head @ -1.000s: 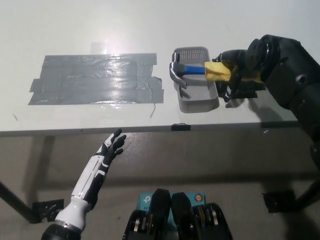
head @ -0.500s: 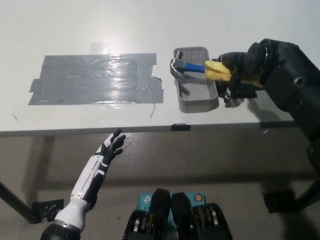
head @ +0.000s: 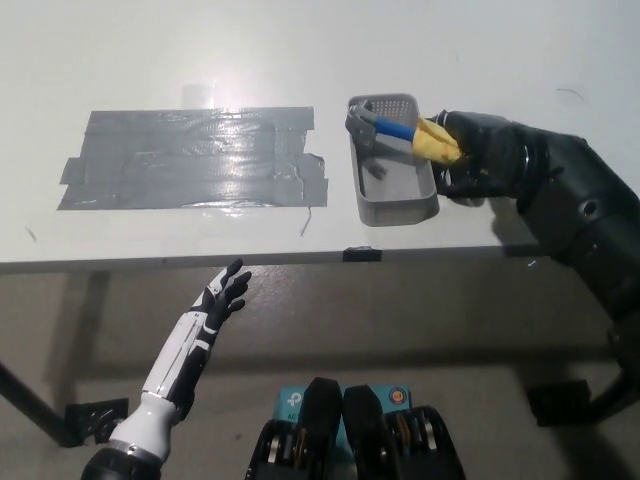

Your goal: The robot picks the hammer placed on top of the gray container with right hand and places it on the grey area of the desk

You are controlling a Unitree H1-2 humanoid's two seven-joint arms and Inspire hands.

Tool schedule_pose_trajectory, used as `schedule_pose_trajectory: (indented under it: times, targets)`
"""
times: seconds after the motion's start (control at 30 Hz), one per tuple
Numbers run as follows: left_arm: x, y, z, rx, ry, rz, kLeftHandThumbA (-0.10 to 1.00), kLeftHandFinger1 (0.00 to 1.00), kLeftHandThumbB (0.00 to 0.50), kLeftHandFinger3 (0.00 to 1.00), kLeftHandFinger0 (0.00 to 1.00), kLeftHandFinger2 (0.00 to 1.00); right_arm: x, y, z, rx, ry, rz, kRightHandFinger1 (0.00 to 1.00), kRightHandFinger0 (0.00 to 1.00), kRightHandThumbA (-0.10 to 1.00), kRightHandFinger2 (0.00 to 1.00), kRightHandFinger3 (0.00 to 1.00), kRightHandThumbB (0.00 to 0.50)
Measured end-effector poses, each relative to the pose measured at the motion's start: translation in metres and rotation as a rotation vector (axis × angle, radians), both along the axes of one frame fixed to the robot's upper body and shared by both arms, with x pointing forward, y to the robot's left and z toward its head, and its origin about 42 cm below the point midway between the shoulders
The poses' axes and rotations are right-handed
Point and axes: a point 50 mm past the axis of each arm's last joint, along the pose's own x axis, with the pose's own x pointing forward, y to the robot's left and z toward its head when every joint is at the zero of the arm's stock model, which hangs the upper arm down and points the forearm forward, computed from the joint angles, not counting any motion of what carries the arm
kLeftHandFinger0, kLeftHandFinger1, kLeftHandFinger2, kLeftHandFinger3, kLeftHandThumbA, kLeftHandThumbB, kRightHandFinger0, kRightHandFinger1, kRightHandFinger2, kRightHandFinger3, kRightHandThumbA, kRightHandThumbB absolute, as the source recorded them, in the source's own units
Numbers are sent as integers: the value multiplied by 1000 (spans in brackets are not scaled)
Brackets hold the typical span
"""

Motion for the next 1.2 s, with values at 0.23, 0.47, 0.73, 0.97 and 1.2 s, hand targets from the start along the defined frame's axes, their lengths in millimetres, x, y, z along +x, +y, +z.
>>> schedule_pose_trajectory:
  times: [0.23, 0.47, 0.73, 0.97, 1.2]
  targets:
    - [0, 0, 0, -1, 1, 0, 1000, 1000, 130, 1000, 1000, 1000, -3, -1, -7, 8, -105, 20, 624, 160, -100, 936, 1000, 103]
    - [0, 0, 0, -8, 3, -1, 1000, 1000, 127, 1000, 1000, 1000, -2, -2, -4, 29, -209, 30, 505, 51, -100, 888, 936, 115]
    - [1, 0, 2, -20, -1, -14, 1000, 1000, 119, 1000, 1000, 1000, 3, -6, 22, 120, -341, 18, 476, 18, -100, 838, 787, 142]
    - [3, 0, 4, -21, -3, -27, 1000, 1000, 117, 1000, 1000, 1000, 13, -4, 75, 145, -462, 36, 394, 9, -100, 679, 505, 180]
    - [5, 0, 6, -26, -6, -36, 999, 1000, 120, 1000, 1000, 1000, 14, 5, 89, 154, -490, 55, 490, 0, -100, 884, 852, 149]
